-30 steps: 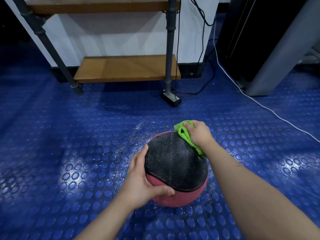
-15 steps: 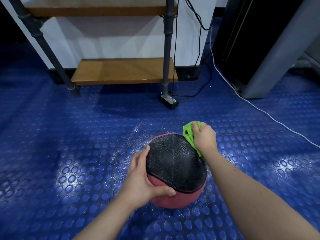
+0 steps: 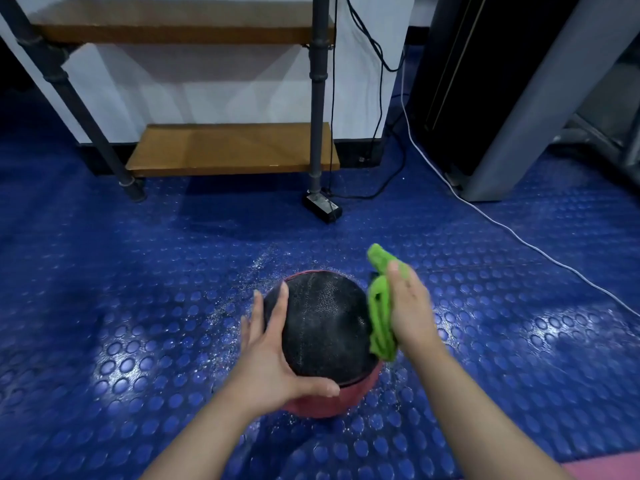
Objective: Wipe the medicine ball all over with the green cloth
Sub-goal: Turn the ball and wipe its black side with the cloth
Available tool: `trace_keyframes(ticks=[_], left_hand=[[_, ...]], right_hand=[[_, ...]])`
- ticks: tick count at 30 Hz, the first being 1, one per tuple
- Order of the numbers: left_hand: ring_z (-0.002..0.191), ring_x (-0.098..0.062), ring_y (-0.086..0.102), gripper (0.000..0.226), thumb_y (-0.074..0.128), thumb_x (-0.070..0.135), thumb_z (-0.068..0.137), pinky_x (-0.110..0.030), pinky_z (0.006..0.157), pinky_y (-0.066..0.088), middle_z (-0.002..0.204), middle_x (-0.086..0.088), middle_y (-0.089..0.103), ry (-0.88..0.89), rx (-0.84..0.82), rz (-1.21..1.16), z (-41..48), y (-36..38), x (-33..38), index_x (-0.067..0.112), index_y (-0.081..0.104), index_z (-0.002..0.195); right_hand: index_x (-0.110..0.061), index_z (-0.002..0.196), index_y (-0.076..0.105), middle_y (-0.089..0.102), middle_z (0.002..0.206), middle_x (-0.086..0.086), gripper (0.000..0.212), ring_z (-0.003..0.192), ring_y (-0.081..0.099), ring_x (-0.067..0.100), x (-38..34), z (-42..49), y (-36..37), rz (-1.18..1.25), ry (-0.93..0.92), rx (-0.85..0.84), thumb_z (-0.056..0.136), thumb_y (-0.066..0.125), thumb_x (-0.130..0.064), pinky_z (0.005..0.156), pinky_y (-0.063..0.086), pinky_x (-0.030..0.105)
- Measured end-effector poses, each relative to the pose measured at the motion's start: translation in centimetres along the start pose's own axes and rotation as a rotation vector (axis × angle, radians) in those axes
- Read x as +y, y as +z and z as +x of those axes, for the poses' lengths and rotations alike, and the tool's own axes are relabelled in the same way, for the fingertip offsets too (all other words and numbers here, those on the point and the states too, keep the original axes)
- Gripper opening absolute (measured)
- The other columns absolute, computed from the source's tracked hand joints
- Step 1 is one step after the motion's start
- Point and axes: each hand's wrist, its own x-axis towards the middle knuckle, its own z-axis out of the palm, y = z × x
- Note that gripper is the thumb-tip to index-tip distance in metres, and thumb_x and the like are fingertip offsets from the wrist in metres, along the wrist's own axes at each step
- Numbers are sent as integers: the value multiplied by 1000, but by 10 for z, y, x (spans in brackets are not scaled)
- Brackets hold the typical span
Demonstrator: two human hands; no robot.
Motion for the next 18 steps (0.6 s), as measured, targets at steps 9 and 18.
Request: trace_keyframes(ticks=[9,18], left_hand=[[150,-12,-8,144,86,70,24,-45,122,18,153,30,-21,52,87,-18,5,10,-3,76,-10,132],[150,-9,-10,144,83,77,25,-46,122,16,159,18,-20,48,66,13,7,1,-7,76,-13,132]], right_hand=[[-29,142,46,42,149,-5,62,141,28,13,26,-2,31,-601,-136,-174,92,26,-61,117,17,31],[-20,149,29,22,157,-7,55,148,4,11,21,-46,39,-595,-171,-18,102,18,-45,120,2,27]])
